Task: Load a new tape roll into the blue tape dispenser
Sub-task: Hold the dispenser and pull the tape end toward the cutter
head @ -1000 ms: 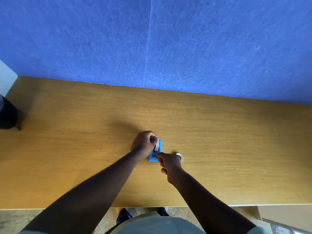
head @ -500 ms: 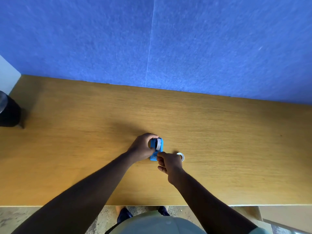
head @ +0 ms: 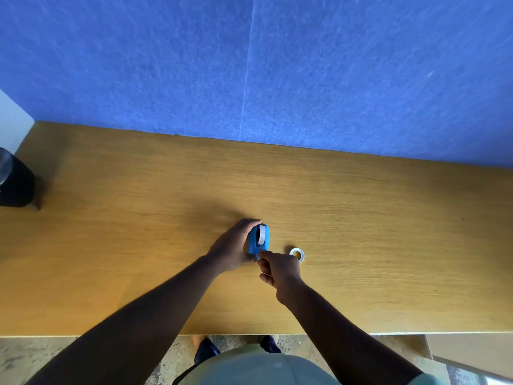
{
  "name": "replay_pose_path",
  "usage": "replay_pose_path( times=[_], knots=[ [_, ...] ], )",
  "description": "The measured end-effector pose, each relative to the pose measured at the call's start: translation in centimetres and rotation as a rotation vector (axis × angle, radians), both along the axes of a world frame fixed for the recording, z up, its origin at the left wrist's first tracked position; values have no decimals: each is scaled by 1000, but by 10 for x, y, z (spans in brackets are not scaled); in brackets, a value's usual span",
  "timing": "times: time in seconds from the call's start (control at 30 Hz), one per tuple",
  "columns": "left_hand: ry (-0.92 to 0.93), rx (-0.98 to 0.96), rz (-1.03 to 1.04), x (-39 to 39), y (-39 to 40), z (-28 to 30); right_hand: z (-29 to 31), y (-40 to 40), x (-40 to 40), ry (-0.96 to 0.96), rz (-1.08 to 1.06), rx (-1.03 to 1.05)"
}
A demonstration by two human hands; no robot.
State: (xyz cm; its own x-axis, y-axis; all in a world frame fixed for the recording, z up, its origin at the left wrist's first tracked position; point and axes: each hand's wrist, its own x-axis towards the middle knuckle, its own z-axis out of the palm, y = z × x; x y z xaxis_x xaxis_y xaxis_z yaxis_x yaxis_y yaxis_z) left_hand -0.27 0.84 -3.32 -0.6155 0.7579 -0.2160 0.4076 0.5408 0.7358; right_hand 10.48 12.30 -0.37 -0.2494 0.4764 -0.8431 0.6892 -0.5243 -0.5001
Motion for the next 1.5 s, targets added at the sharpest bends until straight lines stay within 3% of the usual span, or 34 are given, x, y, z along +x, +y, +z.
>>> replay_pose_path(
  times=[0.8, 1.5],
  knots=[
    [-16, -44, 22, 4, 0, 1, -12, -13, 14, 58, 18, 83],
    [20, -138, 32, 13, 1, 17, -7, -11, 12, 11, -7, -34]
  ],
)
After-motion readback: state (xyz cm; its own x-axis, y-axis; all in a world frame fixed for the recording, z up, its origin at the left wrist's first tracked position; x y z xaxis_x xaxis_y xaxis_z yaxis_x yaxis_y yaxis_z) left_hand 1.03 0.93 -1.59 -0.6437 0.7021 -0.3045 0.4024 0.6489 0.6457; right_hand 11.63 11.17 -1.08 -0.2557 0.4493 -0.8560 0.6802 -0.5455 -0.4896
